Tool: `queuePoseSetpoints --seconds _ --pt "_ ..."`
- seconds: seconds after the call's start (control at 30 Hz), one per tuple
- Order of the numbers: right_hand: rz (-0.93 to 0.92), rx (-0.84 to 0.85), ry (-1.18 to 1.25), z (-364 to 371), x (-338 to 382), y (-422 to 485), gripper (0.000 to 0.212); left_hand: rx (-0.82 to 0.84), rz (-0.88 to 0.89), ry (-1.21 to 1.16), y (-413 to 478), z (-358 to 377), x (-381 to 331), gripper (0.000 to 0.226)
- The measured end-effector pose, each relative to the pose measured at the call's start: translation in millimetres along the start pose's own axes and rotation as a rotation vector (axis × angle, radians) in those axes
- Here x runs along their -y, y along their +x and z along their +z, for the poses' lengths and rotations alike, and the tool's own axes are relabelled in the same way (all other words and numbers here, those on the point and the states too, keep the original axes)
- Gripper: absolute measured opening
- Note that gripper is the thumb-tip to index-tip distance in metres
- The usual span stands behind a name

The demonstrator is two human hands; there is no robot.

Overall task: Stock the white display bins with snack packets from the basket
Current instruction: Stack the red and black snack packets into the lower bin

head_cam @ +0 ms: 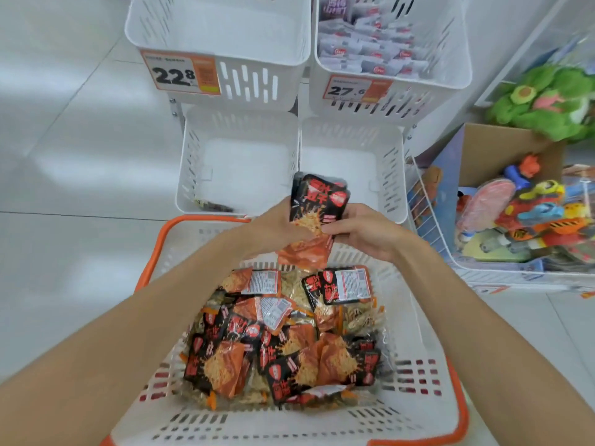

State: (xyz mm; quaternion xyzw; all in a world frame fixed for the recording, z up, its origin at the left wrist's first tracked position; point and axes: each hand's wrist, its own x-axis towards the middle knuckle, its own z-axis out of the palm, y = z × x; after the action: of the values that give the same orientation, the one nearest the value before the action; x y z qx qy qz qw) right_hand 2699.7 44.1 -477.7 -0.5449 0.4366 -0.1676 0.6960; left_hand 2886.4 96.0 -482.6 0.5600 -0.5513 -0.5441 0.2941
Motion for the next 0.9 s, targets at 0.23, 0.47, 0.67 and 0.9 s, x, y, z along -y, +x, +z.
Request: queuePoseSetpoints --seconds 0.23,0.47,0.67,0.9 --pt "-0.335 -0.574 -0.175 -83 11 57 0.026 -0.312 0.039 0.090 101 -36 14 0.069" --pt "-0.350 -0.476 -0.220 -124 -32 175 0.030 -0.417 -0.025 0.112 179 -36 49 0.086" --pt "0.125 0.087 -0.382 -134 -34 198 0.078 -0.403 0.005 0.071 198 -33 69 0.079" --pt "0.148 0.188 -0.291 -141 -39 207 0.070 -0.420 0.037 0.028 201 -35 78 0.074"
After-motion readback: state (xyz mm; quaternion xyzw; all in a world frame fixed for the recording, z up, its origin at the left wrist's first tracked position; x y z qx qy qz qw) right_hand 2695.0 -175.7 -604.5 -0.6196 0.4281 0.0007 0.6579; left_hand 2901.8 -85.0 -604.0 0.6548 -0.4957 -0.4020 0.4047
